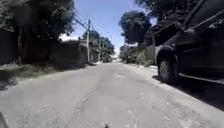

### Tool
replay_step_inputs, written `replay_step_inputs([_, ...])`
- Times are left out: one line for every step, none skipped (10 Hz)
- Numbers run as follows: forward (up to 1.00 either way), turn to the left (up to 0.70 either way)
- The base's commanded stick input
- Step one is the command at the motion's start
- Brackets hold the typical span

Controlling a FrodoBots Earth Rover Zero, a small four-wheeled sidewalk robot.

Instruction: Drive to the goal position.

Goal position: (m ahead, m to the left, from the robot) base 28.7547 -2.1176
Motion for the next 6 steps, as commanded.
replay_step_inputs([1.0,0.0])
replay_step_inputs([1.0,0.0])
replay_step_inputs([1.0,0.0])
replay_step_inputs([1.0,0.0])
replay_step_inputs([1.0,0.0])
replay_step_inputs([1.0,0.0])
